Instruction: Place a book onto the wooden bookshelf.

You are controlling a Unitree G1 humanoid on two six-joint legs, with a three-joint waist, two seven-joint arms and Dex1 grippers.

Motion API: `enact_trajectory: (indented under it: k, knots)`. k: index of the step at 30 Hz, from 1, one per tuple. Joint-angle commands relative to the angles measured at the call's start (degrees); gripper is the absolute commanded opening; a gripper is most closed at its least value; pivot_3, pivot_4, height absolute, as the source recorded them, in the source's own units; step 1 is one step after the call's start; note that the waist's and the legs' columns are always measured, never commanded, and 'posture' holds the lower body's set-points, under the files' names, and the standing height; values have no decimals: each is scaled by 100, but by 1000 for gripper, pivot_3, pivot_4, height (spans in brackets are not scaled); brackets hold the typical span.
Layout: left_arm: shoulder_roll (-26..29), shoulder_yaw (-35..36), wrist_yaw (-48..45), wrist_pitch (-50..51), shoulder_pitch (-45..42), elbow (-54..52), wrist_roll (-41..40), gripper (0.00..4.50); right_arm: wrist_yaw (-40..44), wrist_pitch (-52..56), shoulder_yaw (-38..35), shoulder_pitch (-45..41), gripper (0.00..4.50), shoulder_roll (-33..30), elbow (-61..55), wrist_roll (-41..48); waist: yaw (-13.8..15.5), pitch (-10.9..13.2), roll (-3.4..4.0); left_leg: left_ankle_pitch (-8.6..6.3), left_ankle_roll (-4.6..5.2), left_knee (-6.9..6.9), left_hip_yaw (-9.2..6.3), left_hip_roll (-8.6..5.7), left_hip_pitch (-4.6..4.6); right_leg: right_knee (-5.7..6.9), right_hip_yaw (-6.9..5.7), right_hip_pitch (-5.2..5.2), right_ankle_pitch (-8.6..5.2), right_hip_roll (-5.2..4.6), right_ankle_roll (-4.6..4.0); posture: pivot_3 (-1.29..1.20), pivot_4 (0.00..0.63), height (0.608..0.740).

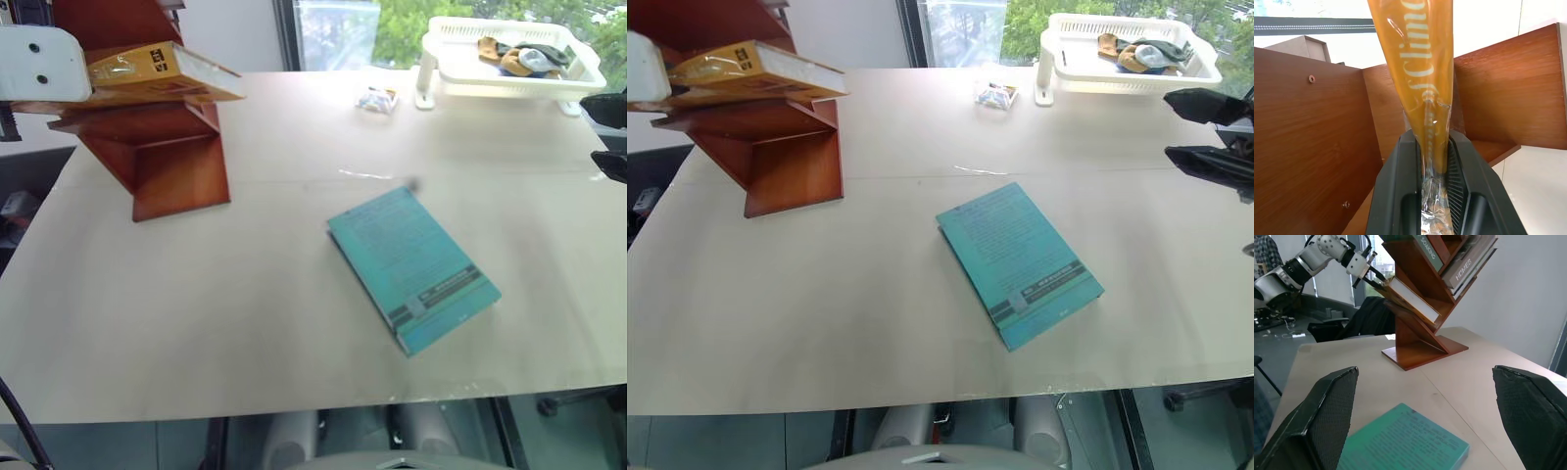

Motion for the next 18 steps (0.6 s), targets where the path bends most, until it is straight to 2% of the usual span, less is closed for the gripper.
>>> enact_trajectory:
  k: [1,4,5,6,7,13,18]
  knots:
    - [207,145,112,49,-47,119,236,242,300,35,-154,-43,4500,-199,-135,185,-2,0,0,0,0,0,3,1,1,1,2,0,0,1,0,0,150,740]
    - [249,71,223,-41,28,259,433,242,300,0,-162,16,4500,-226,-145,176,-8,0,0,-2,3,0,19,5,5,3,9,-2,0,7,-1,0,150,740]
    - [211,27,270,-80,29,313,491,1199,300,-27,-159,50,4500,-231,-150,164,-13,0,1,-2,3,0,26,7,7,5,13,-4,0,8,-1,0,150,740]
    - [167,-10,312,-109,11,357,539,1216,300,-49,-149,78,4500,-238,-154,149,-22,0,1,-2,3,0,35,9,9,8,17,-5,1,10,-1,0,150,740]
    - [114,-48,336,-114,-24,383,577,1561,300,-66,-143,102,4500,-239,-162,140,-31,-1,2,-2,3,0,43,13,9,10,23,-10,1,17,-2,0,150,740]
    - [-31,-122,241,-1,-133,477,703,4410,300,-116,-180,196,4500,-264,-168,135,5,-1,1,-2,2,5,59,19,3,14,41,-24,4,26,-5,0,150,740]
    - [-30,-128,196,149,-98,512,789,4464,300,-155,-202,238,4500,-293,-104,114,29,-1,0,-1,1,9,60,18,-6,12,42,-31,4,23,-5,0,150,740]
